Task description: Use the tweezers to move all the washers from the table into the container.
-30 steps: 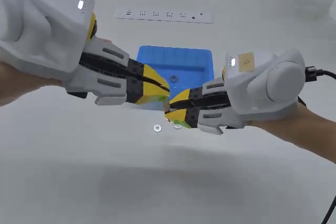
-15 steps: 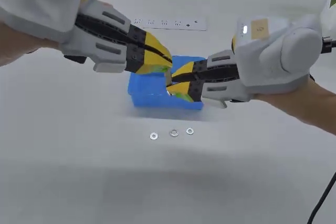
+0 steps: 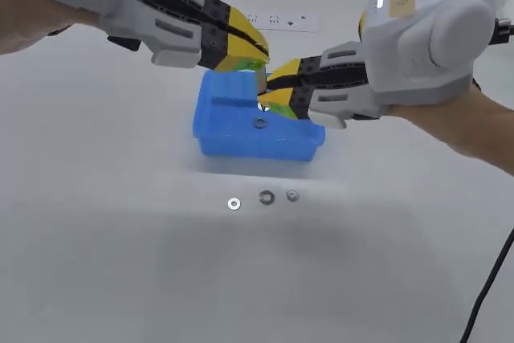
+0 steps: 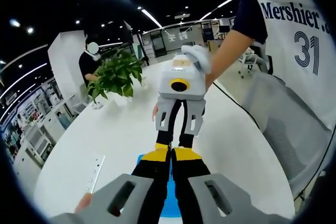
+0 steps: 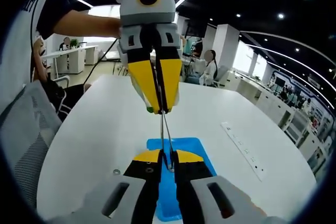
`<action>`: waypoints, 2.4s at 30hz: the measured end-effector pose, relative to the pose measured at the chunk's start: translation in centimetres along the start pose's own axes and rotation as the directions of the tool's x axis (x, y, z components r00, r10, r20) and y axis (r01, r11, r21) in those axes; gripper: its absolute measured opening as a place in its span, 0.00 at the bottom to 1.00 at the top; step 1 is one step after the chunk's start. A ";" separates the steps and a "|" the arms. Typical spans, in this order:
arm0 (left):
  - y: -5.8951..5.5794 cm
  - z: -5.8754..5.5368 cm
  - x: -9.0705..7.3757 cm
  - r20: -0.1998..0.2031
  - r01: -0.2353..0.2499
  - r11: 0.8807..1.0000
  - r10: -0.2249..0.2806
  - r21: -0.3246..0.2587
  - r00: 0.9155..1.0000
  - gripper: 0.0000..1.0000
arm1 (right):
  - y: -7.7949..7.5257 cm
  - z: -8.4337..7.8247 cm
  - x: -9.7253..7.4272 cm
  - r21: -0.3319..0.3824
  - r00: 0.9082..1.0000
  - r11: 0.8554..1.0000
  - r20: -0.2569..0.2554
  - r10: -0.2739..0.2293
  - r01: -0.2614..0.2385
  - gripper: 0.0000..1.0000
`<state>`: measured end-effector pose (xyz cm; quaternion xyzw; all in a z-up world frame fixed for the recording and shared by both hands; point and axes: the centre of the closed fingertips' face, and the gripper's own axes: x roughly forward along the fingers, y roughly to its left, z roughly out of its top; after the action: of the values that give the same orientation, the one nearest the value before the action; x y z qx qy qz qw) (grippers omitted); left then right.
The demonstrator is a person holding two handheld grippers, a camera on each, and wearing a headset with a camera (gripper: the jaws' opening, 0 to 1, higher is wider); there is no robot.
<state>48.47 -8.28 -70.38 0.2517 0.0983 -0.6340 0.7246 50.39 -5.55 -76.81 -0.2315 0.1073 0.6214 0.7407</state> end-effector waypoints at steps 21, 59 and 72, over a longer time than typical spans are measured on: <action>2.9 -6.5 3.9 -0.023 0.017 0.992 -0.020 -0.124 1.000 0.05 | -2.1 -6.4 3.5 0.102 0.996 0.995 -0.088 0.016 -0.007 0.11; 1.5 -3.2 2.6 -0.012 0.005 0.997 -0.005 -0.078 1.000 0.05 | -0.6 -3.3 1.6 0.104 0.999 0.994 -0.043 -0.021 0.025 0.12; -1.7 -0.4 0.4 0.010 0.018 0.999 -0.018 -0.044 1.000 0.05 | 2.3 -0.5 0.0 0.066 1.000 0.998 -0.004 0.003 -0.002 0.12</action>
<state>47.02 -8.56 -71.35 0.2316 0.1109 -0.6394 0.7247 48.17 -5.53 -77.69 -0.2081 0.1294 0.6181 0.7470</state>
